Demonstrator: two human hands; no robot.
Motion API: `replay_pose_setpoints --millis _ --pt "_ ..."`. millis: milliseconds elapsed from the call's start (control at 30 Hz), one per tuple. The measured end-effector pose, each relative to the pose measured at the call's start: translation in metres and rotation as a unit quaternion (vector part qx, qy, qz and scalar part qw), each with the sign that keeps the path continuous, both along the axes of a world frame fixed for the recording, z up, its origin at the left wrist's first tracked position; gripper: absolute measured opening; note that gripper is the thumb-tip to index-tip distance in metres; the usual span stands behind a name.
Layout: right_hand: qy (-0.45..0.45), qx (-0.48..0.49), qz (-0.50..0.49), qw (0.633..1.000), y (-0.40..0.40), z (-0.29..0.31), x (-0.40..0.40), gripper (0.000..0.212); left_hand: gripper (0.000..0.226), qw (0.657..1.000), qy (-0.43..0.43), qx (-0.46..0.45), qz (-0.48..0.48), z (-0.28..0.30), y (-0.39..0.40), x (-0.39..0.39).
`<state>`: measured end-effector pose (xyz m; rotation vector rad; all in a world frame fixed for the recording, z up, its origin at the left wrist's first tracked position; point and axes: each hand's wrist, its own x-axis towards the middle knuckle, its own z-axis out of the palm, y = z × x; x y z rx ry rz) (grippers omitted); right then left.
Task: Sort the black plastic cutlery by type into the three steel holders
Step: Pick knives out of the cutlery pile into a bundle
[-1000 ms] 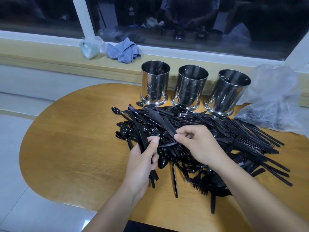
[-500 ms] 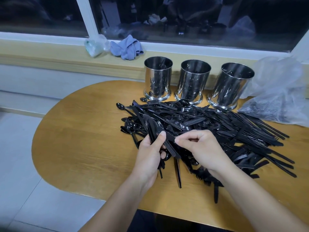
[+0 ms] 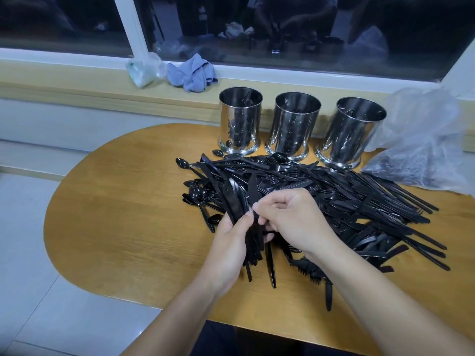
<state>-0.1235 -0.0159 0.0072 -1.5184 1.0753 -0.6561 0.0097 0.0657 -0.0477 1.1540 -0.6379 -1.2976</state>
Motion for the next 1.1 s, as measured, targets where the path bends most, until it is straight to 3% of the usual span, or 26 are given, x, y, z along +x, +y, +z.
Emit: replay_pose_setpoints --millis 100,300,500,833,1100 --pt "0.010 -0.032 0.020 0.999 -0.002 -0.005 0.006 0.021 0.021 0.998 -0.060 0.005 0.017 -0.006 0.000 0.004" --pt "0.041 -0.105 0.019 0.993 -0.013 -0.013 0.008 0.016 0.023 0.996 -0.071 -0.041 0.037 -0.012 0.001 0.018" --pt "0.191 -0.247 -0.038 0.949 -0.040 -0.041 0.003 0.008 0.046 0.968 -0.223 -0.100 0.052 -0.014 0.002 0.034" --pt "0.315 -0.295 -0.017 0.902 -0.066 -0.063 0.012 0.036 0.043 0.964 -0.229 -0.110 0.075 -0.030 0.009 0.032" --pt "0.352 -0.280 -0.004 0.893 -0.075 -0.065 0.017 0.024 0.044 0.967 -0.217 -0.094 0.091 -0.033 0.005 0.036"
